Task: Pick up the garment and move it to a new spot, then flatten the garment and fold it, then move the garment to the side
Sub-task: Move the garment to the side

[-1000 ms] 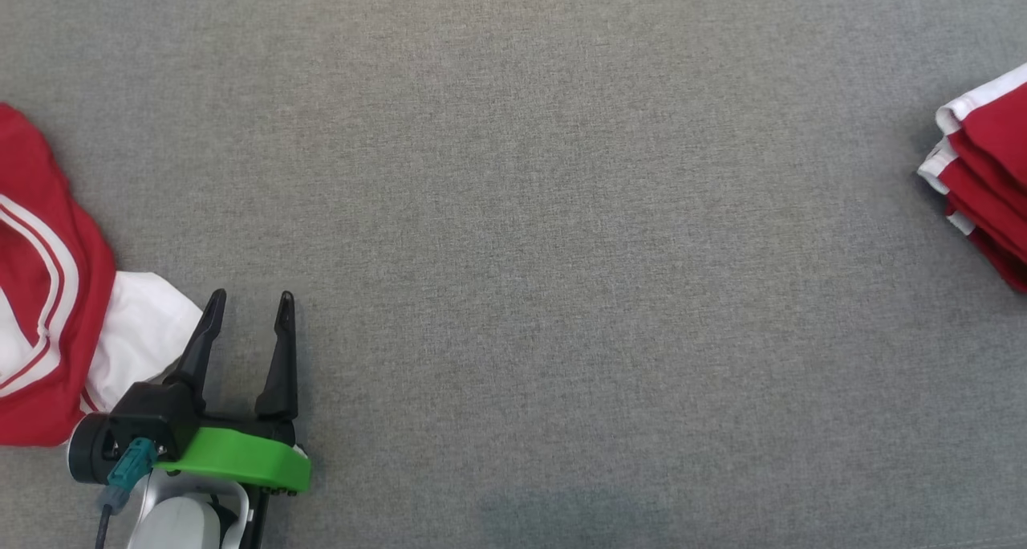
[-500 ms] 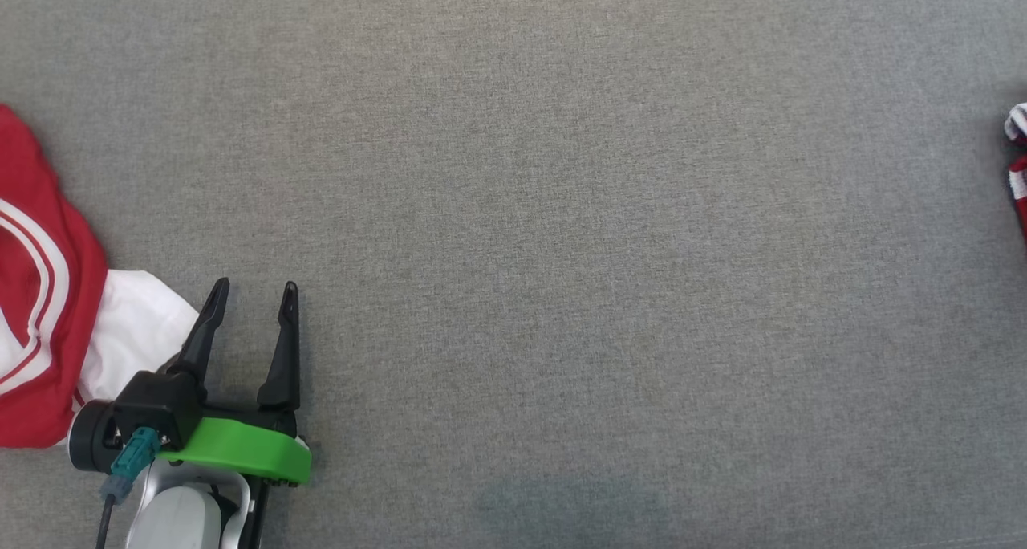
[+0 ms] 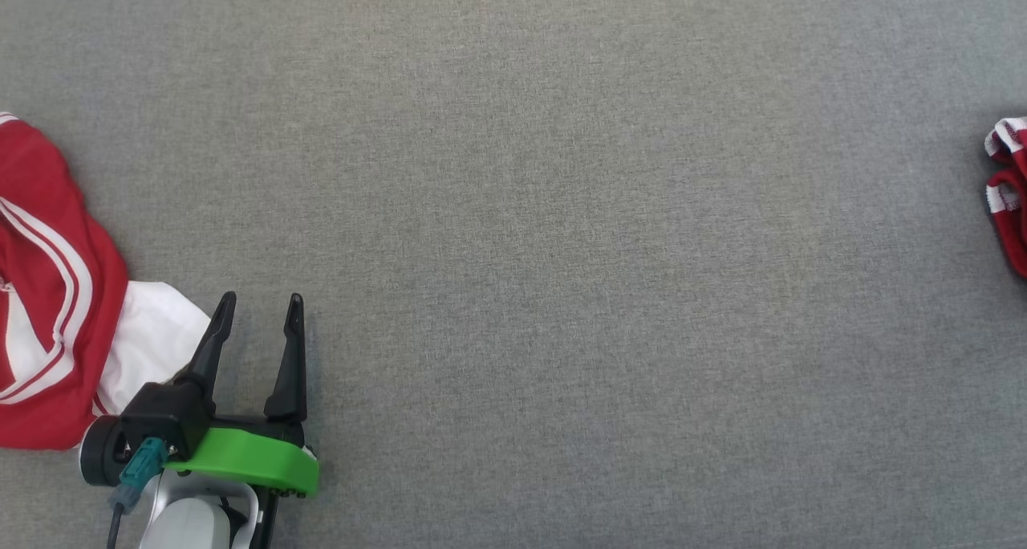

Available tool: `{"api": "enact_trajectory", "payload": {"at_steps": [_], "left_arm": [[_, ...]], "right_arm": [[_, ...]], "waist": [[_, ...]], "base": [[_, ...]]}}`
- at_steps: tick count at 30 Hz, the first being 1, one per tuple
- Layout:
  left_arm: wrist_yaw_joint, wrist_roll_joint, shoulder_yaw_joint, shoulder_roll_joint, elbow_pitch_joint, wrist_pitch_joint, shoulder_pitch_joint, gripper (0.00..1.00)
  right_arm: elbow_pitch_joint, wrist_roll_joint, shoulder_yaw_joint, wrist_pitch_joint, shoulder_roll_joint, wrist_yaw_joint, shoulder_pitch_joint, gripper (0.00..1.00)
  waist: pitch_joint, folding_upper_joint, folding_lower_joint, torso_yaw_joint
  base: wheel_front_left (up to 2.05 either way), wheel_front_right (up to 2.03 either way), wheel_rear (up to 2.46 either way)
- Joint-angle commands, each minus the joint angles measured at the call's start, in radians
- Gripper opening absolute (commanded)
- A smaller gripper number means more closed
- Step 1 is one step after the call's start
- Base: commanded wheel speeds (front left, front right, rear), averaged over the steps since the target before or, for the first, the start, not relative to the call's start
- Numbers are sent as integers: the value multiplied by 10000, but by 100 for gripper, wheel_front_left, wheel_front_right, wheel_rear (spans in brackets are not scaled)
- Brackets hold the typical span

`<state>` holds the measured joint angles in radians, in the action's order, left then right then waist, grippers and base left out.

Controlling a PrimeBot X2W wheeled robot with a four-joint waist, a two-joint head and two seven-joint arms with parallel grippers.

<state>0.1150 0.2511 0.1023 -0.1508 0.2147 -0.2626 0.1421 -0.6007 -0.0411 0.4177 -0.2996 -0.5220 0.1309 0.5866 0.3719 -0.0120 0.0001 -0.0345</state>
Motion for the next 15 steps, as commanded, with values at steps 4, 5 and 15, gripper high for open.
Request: {"api": "enact_trajectory", "payload": {"at_steps": [4, 5, 15], "left_arm": [[-65, 66, -85, 117, 30, -30, -349, 100], [-65, 94, -110, 167, 25, -28, -390, 100], [22, -13, -248, 358, 279, -28, -840, 100]], "right_arm": [[876, 306, -604, 1615, 125, -2, -451, 100], [1096, 453, -671, 1891, 221, -2, -550, 100], [3621, 1213, -1550, 3402, 1094, -2, -2663, 100]], "waist": [[-773, 120, -1, 124], [-890, 120, -1, 155], [-2169, 120, -1, 866]], "base": [[0, 0, 0], [0, 0, 0], [0, 0, 0]]}}
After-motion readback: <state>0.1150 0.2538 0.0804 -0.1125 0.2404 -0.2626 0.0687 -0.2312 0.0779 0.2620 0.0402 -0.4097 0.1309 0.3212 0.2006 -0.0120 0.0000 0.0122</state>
